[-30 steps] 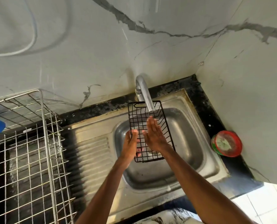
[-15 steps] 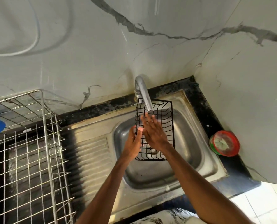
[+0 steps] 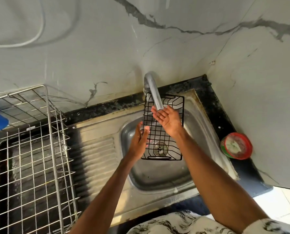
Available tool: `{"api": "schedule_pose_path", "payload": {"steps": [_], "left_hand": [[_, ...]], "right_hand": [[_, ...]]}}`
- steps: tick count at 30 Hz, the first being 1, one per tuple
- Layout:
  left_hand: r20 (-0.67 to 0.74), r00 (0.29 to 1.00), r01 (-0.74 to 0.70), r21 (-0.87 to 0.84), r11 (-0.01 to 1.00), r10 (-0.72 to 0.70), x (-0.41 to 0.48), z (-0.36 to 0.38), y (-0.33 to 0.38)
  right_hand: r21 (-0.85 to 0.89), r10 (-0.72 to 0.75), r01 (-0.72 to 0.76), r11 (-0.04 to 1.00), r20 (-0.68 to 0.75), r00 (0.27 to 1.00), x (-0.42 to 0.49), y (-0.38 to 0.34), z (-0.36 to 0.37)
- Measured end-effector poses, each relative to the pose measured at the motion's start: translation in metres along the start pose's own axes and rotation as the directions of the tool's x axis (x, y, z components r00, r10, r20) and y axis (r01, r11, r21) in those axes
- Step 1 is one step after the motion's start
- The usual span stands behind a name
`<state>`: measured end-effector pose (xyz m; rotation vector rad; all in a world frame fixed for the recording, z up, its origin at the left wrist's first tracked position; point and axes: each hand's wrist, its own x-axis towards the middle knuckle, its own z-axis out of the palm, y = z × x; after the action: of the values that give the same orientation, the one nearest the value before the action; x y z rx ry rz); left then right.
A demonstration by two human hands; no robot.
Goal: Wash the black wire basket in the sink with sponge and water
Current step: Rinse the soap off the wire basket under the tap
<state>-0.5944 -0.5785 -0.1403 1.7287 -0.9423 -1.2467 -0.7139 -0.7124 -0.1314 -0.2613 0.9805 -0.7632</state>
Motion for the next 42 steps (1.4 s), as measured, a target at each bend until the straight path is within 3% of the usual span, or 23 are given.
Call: {"api": "schedule_pose_path", "payload": {"steps": [3,5,8,10,12,16,19,20,21,22,23,24,25,27,28,31,33,36,37,39,40,42], "left_hand": [[-0.019,1.000,-0.002,0.024,1.000,0.003,0.005,-0.002,-0.001],[-0.016,1.000,-0.002,-0.007,1.000,0.002,0.004,-0.005,0.000],[-0.045,0.998,0.040,-0.084,0.996,-0.044,0.003,-0.010,0.005],[-0.051,0.997,0.054,-0.074,0.996,-0.058,0.005,-0.011,0.001],[-0.018,0.997,0.070,-0.097,0.993,-0.072,0.004,-0.011,-0.003],[0.025,0.990,0.140,-0.192,0.971,-0.138,-0.001,-0.004,0.006],[0.028,0.987,0.162,-0.211,0.964,-0.159,0.001,0.000,0.017],[0.039,0.987,0.164,-0.217,0.962,-0.159,0.002,0.002,0.018],[0.052,0.985,0.169,-0.213,0.962,-0.162,0.002,0.004,0.017],[0.063,0.984,0.174,-0.205,0.963,-0.165,0.001,0.005,0.016],[0.066,0.985,0.171,-0.208,0.963,-0.160,0.000,0.005,0.017],[0.066,0.987,0.161,-0.218,0.963,-0.150,-0.001,0.005,0.018],[0.076,0.987,0.158,-0.223,0.962,-0.145,-0.002,0.006,0.018],[0.103,0.983,0.169,-0.221,0.961,-0.150,-0.004,0.007,0.021],[0.110,0.981,0.180,-0.222,0.958,-0.159,-0.003,0.007,0.022],[0.107,0.981,0.187,-0.255,0.949,-0.164,-0.002,0.003,0.022],[0.109,0.979,0.194,-0.257,0.947,-0.171,-0.002,0.000,0.020],[0.119,0.980,0.186,-0.221,0.957,-0.163,-0.006,0.003,0.022],[0.123,0.982,0.168,-0.212,0.963,-0.144,-0.008,0.006,0.021],[0.109,0.988,0.136,-0.231,0.963,-0.114,-0.011,0.008,0.021],[0.099,0.988,0.143,-0.247,0.958,-0.122,-0.013,0.008,0.019],[0.084,0.986,0.162,-0.267,0.950,-0.145,-0.015,0.005,0.017]], "right_hand": [[-0.114,0.144,-0.129,0.985,0.131,0.981,-0.015,0.015,0.007],[-0.308,0.216,-0.181,0.934,0.083,0.973,-0.031,0.030,0.003],[-0.645,0.218,-0.207,0.736,-0.064,0.974,-0.053,0.047,-0.007],[-0.753,0.216,-0.205,0.625,-0.086,0.973,-0.058,0.045,-0.006],[-0.774,0.137,-0.127,0.620,-0.053,0.989,-0.051,0.028,0.003],[-0.631,-0.030,0.004,0.776,-0.031,0.999,-0.023,-0.012,0.017],[-0.702,-0.107,0.070,0.709,-0.009,0.994,-0.026,-0.003,0.013],[-0.785,-0.193,0.154,0.600,0.045,0.980,-0.031,0.006,0.009],[-0.874,-0.322,0.271,0.404,0.141,0.936,-0.034,0.015,0.002],[-0.919,-0.443,0.372,0.131,0.281,0.851,-0.037,0.023,-0.004],[-0.901,-0.486,0.412,-0.137,0.423,0.765,-0.034,0.028,-0.011],[-0.863,-0.454,0.395,-0.314,0.502,0.737,-0.030,0.031,-0.016],[-0.857,-0.406,0.322,-0.402,0.482,0.776,-0.025,0.031,-0.020],[-0.891,-0.321,0.147,-0.429,0.303,0.898,-0.022,0.033,-0.019],[-0.878,-0.263,0.143,-0.456,0.286,0.921,-0.022,0.038,-0.018],[-0.691,-0.031,0.404,-0.599,0.524,0.851,-0.026,0.053,-0.024],[-0.687,-0.071,0.399,-0.608,0.547,0.834,-0.019,0.038,-0.028],[-0.914,-0.327,0.074,-0.398,0.217,0.920,-0.015,0.026,-0.018],[-0.912,-0.328,0.060,-0.405,0.207,0.922,-0.017,0.034,-0.011],[-0.808,-0.201,0.226,-0.543,0.387,0.900,-0.028,0.053,-0.011],[-0.768,-0.114,0.319,-0.555,0.450,0.886,-0.035,0.056,-0.017],[-0.824,-0.144,0.288,-0.488,0.402,0.904,-0.040,0.052,-0.032]]}}
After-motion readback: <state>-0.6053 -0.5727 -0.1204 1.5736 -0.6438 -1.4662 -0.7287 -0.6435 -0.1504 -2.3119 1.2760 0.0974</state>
